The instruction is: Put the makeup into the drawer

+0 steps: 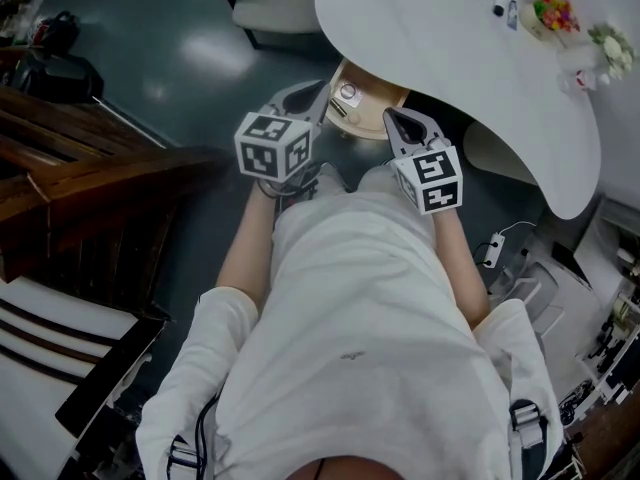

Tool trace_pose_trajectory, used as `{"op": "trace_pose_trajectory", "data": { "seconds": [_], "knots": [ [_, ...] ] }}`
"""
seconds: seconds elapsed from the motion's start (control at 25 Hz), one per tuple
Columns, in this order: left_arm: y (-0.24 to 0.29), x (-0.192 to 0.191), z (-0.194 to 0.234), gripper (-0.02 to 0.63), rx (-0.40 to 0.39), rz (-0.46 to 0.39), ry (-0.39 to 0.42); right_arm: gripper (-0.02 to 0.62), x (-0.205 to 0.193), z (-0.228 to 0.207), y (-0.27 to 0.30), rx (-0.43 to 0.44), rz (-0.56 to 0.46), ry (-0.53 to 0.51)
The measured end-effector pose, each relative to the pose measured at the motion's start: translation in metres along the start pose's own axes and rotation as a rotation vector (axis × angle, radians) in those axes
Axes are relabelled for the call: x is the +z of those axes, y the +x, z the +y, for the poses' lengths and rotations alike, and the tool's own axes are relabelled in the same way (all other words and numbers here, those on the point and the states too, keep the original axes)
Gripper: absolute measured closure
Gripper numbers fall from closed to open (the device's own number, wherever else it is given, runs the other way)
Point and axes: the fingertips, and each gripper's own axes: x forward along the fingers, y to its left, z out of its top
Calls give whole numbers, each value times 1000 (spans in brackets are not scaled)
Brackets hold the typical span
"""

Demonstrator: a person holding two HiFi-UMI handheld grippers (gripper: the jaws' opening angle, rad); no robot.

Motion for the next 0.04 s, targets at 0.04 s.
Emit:
{"op": "trace_pose_trajectory", "data": {
  "seconds": [0.04],
  "knots": [
    [1,0,0,598,-2,1,2,583,0,-2,0,-4,1,0]
  ]
}}
